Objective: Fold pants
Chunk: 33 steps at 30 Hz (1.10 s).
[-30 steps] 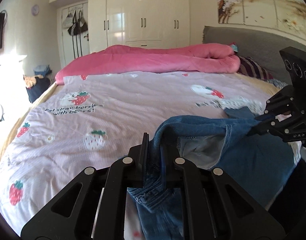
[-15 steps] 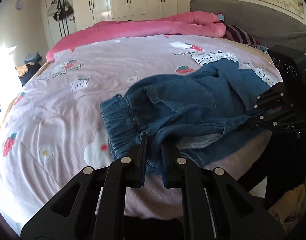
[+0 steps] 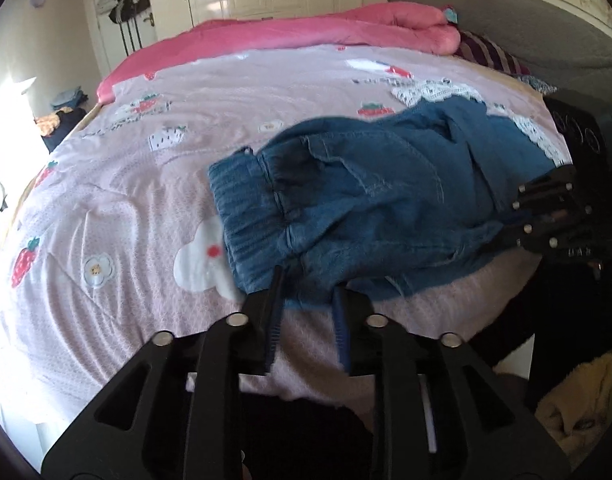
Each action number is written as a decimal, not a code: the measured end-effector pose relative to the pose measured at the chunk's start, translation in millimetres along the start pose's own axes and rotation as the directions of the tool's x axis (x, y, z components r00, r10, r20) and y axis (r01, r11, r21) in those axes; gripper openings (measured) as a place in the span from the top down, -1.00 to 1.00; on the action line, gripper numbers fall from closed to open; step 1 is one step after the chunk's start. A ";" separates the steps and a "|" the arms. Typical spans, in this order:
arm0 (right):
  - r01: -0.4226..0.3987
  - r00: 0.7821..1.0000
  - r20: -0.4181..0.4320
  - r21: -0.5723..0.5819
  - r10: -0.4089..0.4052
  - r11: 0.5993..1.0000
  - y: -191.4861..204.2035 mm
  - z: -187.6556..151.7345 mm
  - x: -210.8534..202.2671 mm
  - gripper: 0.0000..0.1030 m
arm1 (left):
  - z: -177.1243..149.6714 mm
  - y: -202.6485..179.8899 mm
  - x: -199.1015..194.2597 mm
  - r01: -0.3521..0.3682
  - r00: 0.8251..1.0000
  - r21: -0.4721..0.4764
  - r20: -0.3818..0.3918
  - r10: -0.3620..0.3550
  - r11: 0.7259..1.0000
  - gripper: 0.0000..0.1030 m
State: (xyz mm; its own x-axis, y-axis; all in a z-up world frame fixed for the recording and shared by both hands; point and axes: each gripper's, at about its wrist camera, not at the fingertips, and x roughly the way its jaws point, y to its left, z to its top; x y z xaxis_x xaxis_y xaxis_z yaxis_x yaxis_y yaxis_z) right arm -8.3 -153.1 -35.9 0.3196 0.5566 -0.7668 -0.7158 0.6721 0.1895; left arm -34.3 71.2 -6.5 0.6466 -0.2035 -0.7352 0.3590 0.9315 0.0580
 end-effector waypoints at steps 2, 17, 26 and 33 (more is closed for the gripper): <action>0.000 1.000 0.006 0.004 0.000 1.000 0.3 -2.8 -0.2 0.75 | -2.4 3.5 -6.6 0.014 1.000 -0.025 -0.004 -0.014 1.000 0.55; -0.057 0.998 0.033 0.053 0.055 0.997 1.6 -13.1 -17.7 0.32 | 61.2 -42.8 6.1 0.174 0.984 -0.091 0.065 -0.168 0.981 0.20; 0.041 0.986 0.146 0.237 -0.077 0.971 -59.1 -29.1 -77.1 -0.04 | 29.4 -49.3 60.9 0.173 0.984 -0.121 -0.016 -0.176 0.978 0.20; 0.108 0.986 0.085 0.358 -0.147 0.928 -95.0 -49.6 -68.7 -0.18 | 62.0 -53.9 3.5 0.227 0.970 -0.117 0.119 -0.214 0.967 -0.15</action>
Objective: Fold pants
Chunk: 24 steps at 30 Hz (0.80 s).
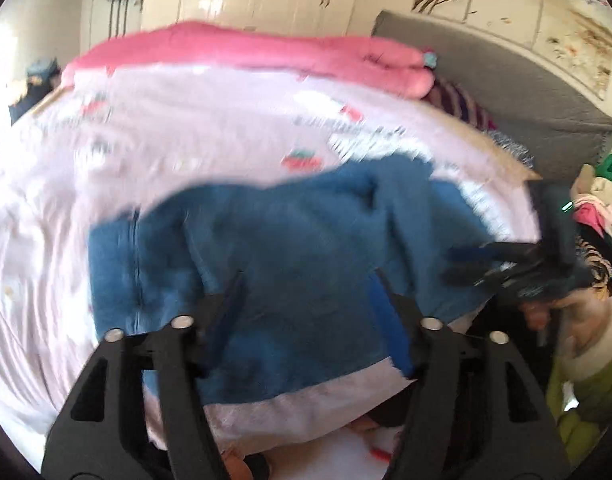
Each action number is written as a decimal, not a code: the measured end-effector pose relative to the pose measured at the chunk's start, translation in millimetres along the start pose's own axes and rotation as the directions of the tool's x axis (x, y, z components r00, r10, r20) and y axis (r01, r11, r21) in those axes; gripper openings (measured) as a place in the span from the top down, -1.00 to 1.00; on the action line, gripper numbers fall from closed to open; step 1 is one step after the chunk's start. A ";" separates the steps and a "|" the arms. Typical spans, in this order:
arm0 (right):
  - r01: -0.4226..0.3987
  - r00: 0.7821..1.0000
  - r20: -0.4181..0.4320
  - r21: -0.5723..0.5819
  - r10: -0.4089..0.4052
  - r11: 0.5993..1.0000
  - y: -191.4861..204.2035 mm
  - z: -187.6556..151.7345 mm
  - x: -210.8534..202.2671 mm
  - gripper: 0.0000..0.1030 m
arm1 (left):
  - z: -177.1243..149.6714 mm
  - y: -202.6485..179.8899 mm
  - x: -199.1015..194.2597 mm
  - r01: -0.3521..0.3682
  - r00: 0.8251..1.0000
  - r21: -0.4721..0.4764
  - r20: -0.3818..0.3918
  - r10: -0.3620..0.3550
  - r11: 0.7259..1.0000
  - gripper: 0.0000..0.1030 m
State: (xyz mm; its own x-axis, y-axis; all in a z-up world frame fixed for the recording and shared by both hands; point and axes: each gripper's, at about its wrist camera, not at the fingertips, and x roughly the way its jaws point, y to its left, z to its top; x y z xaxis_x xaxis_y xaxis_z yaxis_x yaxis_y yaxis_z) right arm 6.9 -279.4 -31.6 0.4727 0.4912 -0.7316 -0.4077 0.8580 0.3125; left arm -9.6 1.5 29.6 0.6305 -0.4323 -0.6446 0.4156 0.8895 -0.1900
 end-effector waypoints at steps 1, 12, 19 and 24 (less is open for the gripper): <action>-0.017 1.000 0.018 0.001 0.016 1.000 0.3 2.5 -5.9 -0.18 | 5.4 -6.7 -1.9 0.013 1.000 0.012 0.005 -0.013 1.000 -0.18; 0.135 0.983 0.129 -0.026 -0.130 0.991 -31.1 110.8 -42.1 -0.65 | 22.3 -69.3 85.5 0.271 0.950 -0.049 -0.148 -0.275 0.961 0.04; 0.221 0.975 0.002 -0.174 -0.224 0.960 -29.8 182.0 32.8 -0.69 | 7.1 -54.9 121.0 0.252 0.945 -0.130 -0.179 -0.272 0.959 0.74; 0.267 0.949 -0.085 -0.301 -0.305 0.916 -16.9 204.2 91.4 -0.69 | 2.9 -51.5 129.0 0.271 0.941 -0.133 -0.174 -0.291 0.953 0.99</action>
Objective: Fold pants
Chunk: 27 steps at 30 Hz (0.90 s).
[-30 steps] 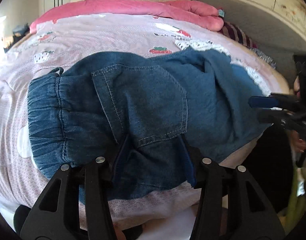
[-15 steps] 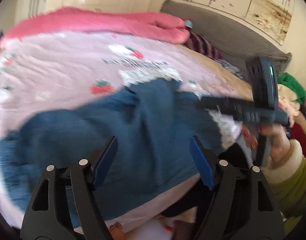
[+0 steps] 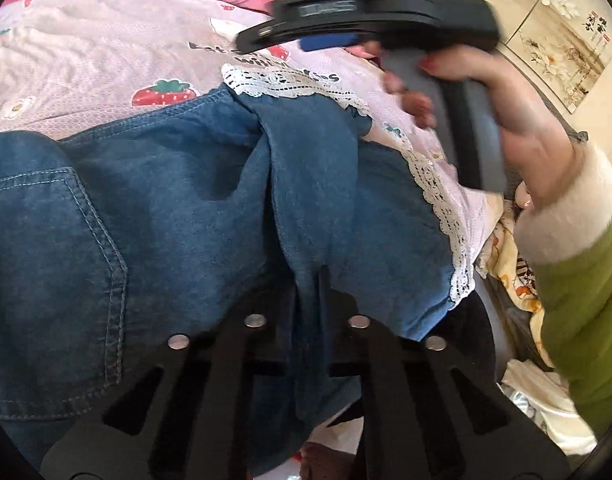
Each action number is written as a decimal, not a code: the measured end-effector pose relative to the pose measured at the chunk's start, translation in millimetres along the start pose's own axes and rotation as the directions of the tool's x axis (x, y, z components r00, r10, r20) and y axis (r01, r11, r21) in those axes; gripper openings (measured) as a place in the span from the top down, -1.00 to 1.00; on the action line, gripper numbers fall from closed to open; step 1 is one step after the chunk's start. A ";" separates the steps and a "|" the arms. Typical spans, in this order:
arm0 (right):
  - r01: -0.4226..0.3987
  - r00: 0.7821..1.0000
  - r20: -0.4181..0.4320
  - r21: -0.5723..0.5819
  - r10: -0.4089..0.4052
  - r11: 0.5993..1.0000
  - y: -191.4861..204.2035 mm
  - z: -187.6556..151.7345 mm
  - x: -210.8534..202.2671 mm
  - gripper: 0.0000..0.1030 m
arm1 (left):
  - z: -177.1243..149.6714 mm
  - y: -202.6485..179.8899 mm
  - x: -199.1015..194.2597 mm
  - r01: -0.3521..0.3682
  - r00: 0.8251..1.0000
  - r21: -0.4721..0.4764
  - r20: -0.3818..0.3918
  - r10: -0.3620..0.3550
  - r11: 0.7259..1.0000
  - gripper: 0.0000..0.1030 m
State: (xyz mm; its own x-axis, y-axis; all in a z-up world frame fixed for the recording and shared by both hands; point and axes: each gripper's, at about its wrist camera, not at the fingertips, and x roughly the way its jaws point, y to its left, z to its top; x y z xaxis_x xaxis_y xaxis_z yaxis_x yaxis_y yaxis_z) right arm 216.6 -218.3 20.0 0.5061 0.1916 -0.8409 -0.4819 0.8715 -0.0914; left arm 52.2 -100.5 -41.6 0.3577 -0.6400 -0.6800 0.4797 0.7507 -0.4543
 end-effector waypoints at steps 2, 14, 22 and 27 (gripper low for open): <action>0.027 0.999 -0.042 -0.076 -0.030 0.997 10.6 11.1 18.6 -0.69 | -1.2 3.5 -0.6 0.016 1.000 -0.013 0.002 -0.016 1.000 0.99; -0.059 0.998 -0.007 0.087 0.060 0.994 -34.2 -4.9 4.5 0.87 | -5.3 6.4 -4.6 0.010 1.000 0.026 0.019 -0.010 1.000 1.00; -0.191 0.959 0.275 0.419 0.076 0.887 -99.7 -136.3 -128.0 0.87 | -6.0 -7.9 -19.4 -0.026 0.997 0.120 0.073 0.017 0.992 1.00; -0.222 0.951 0.299 0.486 0.077 0.845 -97.1 -226.4 -158.3 0.87 | -16.2 -27.4 -23.3 -0.052 0.996 0.245 0.079 0.033 0.968 1.00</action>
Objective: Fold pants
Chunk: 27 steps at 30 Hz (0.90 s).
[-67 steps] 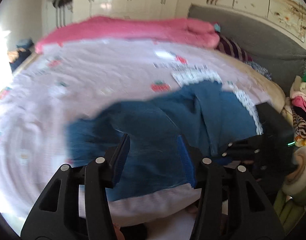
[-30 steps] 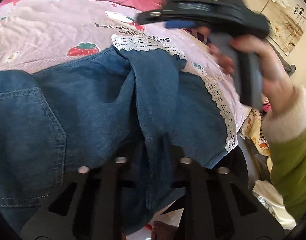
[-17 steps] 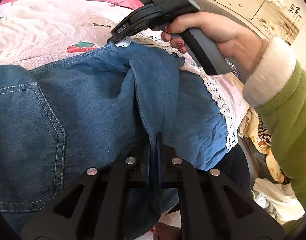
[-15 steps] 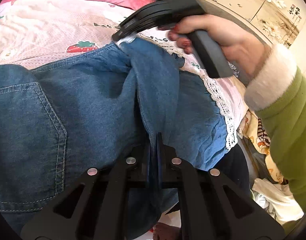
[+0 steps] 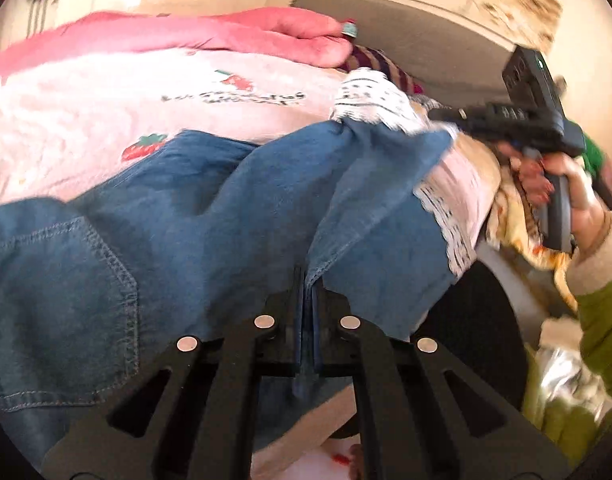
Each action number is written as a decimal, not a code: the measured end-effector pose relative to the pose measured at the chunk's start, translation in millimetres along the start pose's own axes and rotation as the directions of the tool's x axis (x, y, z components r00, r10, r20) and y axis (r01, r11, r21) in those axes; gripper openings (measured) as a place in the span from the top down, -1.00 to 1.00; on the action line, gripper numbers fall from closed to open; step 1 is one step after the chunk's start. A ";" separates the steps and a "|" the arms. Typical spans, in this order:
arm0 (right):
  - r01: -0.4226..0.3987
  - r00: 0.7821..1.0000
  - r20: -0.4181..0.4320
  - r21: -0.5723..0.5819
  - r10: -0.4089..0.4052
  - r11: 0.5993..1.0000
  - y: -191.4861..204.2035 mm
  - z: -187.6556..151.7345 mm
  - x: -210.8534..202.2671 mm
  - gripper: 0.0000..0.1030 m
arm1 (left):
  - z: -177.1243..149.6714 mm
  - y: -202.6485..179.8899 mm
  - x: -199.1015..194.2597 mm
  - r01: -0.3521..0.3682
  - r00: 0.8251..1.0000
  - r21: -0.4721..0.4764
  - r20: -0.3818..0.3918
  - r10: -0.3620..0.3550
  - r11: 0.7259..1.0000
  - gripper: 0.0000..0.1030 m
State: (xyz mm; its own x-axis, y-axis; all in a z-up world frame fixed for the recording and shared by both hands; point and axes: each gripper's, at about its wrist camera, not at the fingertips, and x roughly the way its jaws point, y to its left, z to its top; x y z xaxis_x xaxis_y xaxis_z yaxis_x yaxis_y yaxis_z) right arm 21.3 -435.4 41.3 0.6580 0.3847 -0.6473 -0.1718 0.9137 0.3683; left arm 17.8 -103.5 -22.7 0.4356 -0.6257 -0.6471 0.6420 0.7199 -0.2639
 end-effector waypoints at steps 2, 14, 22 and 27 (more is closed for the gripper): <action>0.021 0.999 -0.030 -0.013 -0.021 1.000 -7.7 -30.2 -3.7 0.83 | -2.5 -6.4 1.5 0.011 1.000 0.031 -0.017 -0.010 0.999 1.00; -0.022 1.000 -0.022 -0.022 0.021 1.000 -13.2 -72.2 -10.5 0.48 | -10.3 -28.6 14.4 -0.052 0.995 0.129 -0.073 0.062 0.990 1.00; -0.019 0.996 -0.090 0.005 0.019 1.000 -33.5 -94.8 -27.6 0.86 | -13.8 -32.1 4.9 -0.070 0.991 0.203 -0.096 0.091 0.977 1.00; -0.025 0.990 -0.136 0.001 0.024 1.000 -35.9 -113.2 -22.5 0.86 | -28.5 -35.8 2.1 -0.056 0.989 0.248 -0.120 0.088 0.967 1.00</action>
State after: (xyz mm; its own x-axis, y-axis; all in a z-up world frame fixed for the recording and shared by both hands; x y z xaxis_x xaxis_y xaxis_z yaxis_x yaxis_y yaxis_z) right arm -70.3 -462.0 -33.0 0.5480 0.4212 -0.7227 -0.1874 0.9038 0.3847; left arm -22.2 -122.1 -35.0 0.4113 -0.5197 -0.7489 0.7532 0.6564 -0.0419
